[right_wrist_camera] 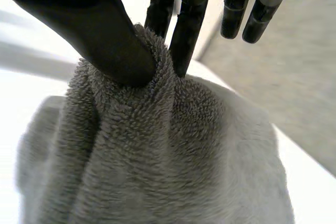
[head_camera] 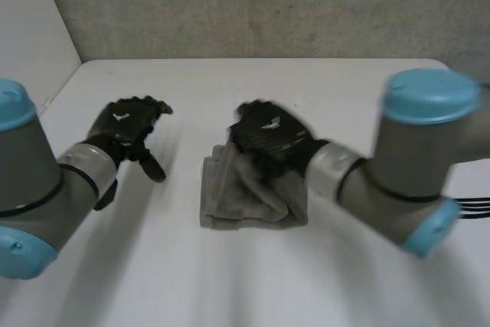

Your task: Fold the towel.

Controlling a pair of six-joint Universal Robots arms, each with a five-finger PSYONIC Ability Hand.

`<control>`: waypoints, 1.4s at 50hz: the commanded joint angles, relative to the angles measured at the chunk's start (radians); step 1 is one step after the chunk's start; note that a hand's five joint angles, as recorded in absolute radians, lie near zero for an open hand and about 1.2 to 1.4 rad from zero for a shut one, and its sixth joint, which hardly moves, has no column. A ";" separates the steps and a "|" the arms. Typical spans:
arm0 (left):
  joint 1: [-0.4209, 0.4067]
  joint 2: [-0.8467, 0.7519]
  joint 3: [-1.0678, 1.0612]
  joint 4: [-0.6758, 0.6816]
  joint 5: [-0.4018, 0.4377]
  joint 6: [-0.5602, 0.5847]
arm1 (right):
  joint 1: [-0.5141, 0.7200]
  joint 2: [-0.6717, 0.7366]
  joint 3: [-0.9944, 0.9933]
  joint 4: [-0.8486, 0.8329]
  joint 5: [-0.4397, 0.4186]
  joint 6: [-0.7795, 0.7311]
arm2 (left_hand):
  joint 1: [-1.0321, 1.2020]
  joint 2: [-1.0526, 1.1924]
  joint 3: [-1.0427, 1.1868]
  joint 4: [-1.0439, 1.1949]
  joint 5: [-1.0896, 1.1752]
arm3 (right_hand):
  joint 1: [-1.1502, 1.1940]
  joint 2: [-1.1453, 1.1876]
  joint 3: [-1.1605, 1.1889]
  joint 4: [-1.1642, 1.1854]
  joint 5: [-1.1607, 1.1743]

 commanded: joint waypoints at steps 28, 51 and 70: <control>-0.198 -0.227 0.200 -0.011 0.003 -0.210 | -0.170 -0.117 0.230 -0.071 0.060 0.290 | -0.084 -0.055 -0.044 -0.052 -0.048 | -1.099 -1.062 -0.006 -0.006 -1.132; -0.230 -0.377 0.209 -0.043 -0.156 -0.221 | -0.177 0.184 0.010 -0.005 0.061 0.330 | -0.084 -0.055 -0.044 -0.052 -0.048 | -1.099 -1.062 -0.006 -0.006 -1.132; -0.178 -0.026 0.293 -0.072 -0.155 -0.227 | -0.192 -0.259 -0.013 0.096 0.214 0.270 | -0.083 -0.054 -0.044 -0.052 -0.047 | -1.099 -1.062 -0.006 -0.006 -1.132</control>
